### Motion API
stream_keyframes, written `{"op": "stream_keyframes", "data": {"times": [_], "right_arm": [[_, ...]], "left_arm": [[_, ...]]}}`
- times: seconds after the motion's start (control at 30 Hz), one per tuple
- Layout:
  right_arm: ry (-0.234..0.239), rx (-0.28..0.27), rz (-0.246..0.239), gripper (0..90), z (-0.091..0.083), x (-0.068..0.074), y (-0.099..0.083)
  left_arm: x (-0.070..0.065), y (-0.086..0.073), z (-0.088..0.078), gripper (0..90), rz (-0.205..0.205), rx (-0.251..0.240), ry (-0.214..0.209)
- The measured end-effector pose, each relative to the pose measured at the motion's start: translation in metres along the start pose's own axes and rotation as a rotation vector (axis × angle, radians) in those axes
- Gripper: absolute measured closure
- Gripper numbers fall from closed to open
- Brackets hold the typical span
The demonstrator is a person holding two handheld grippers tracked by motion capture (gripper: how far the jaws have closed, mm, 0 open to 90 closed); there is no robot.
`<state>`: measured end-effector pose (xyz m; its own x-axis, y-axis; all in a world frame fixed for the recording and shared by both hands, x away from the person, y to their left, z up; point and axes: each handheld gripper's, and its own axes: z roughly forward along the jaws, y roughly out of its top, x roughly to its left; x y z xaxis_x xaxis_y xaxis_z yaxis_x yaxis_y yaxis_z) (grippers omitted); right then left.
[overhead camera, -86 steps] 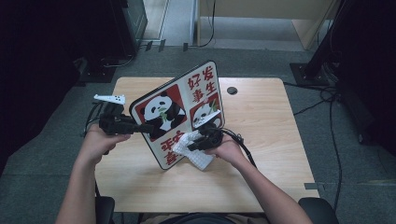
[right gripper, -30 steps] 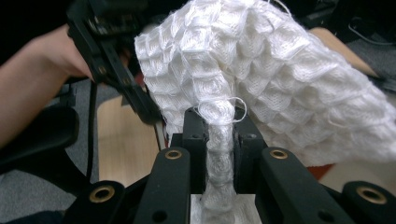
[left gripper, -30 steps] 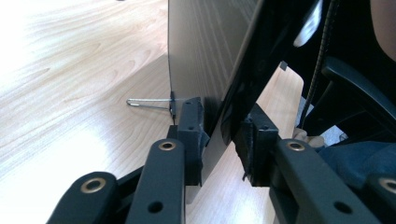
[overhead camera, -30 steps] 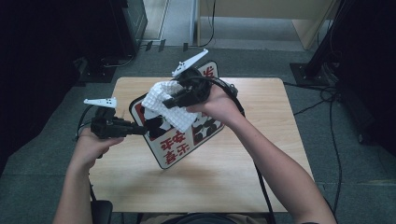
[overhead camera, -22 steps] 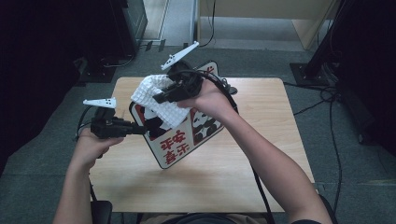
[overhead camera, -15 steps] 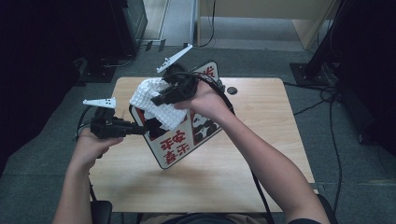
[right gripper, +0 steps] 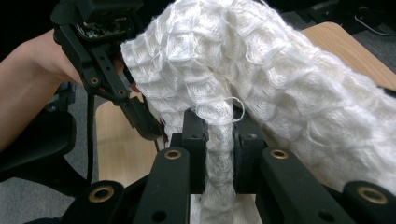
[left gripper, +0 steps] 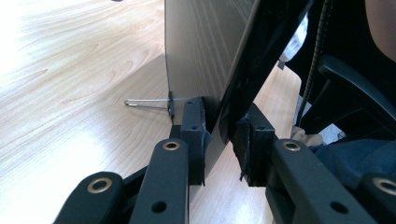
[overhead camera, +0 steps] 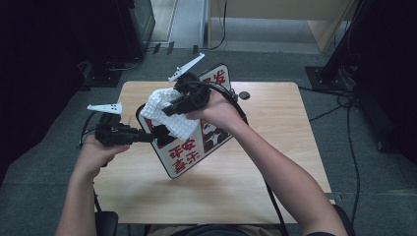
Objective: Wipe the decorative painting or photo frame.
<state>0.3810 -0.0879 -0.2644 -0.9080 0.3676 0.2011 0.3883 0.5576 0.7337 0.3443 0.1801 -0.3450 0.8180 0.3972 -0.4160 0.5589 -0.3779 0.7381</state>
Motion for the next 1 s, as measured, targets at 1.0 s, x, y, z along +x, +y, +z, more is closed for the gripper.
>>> {"op": "stream_keyframes", "data": {"times": [1.0], "right_arm": [[0.031, 0.039, 0.017, 79.5, 0.023, -0.011, -0.042]], "left_arm": [[0.001, 0.0, 0.0, 75.0, -0.002, 0.004, -0.002]]}}
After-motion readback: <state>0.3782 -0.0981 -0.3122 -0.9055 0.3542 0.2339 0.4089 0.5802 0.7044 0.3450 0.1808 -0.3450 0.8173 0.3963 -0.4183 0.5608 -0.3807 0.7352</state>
